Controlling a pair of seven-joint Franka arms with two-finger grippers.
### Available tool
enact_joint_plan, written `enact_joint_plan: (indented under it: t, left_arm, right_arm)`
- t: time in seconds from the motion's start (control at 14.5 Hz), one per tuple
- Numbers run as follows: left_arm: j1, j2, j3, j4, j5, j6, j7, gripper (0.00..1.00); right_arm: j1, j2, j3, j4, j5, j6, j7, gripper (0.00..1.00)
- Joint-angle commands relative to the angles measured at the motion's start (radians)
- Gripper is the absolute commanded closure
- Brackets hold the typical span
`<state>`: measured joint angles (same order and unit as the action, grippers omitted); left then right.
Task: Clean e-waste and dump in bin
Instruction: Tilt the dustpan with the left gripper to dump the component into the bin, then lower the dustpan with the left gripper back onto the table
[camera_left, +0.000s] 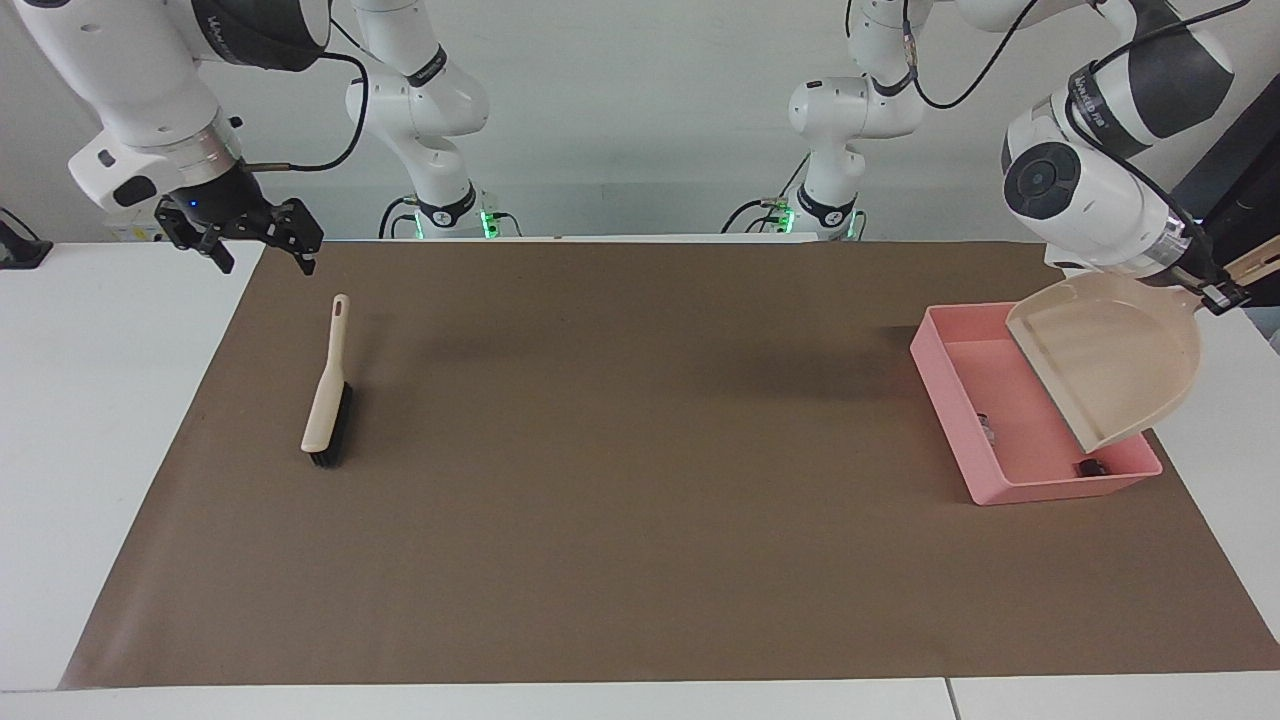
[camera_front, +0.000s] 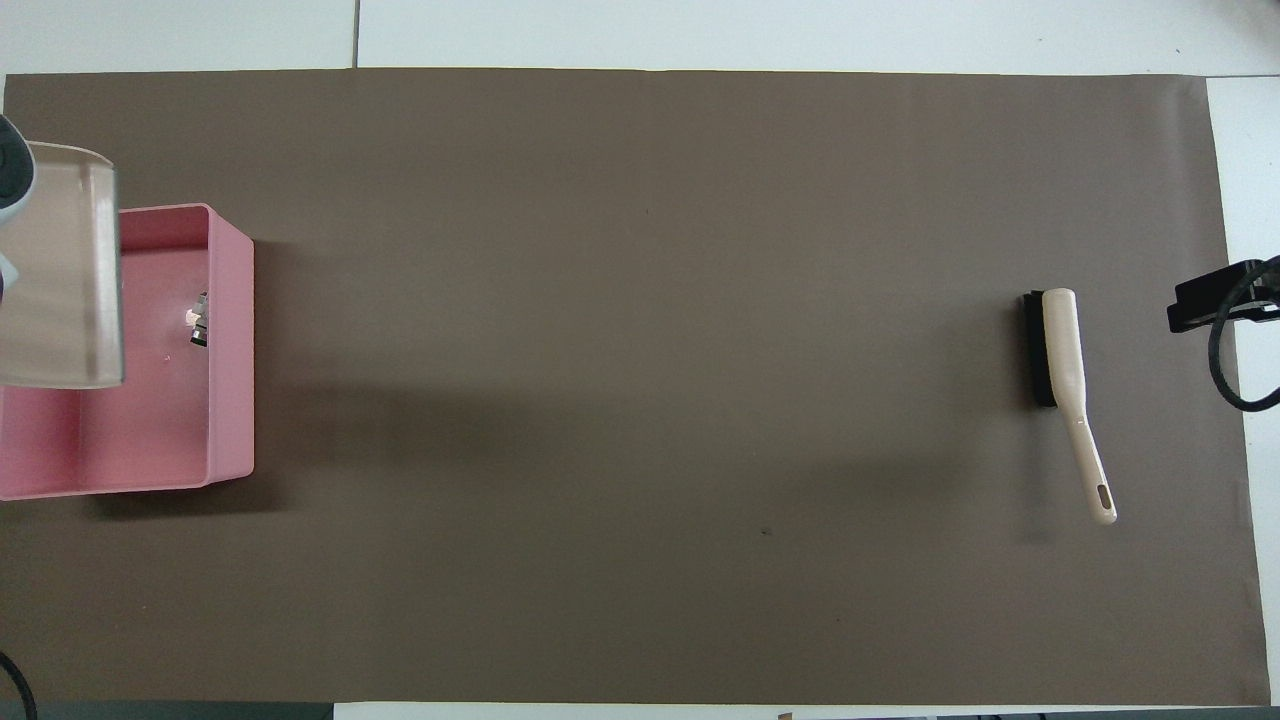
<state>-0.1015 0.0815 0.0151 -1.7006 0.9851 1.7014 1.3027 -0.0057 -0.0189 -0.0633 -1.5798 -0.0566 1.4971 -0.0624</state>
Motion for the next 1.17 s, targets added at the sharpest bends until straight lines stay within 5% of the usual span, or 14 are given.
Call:
enact_joint_plan:
  t: [0.0,0.48,1.11]
  left_arm:
    - [-0.021,-0.009,0.008,0.032,-0.214,0.009,0.087,0.99]
    - [-0.174,0.030,0.008,-0.086,-0.555,0.072,0.078,1.00]
    - [-0.287,0.102,0.009,-0.286,-0.575,0.351,-0.186,1.00]
  right_arm:
    - [-0.002,0.001,0.005,0.024,0.012,-0.017,0.031,0.00]
    - [-0.002,0.017,0.011,0.049,0.083,-0.046,0.110,0.00]
    - [0.032,0.016,0.017,0.044,0.009,-0.029,0.050,0.00]
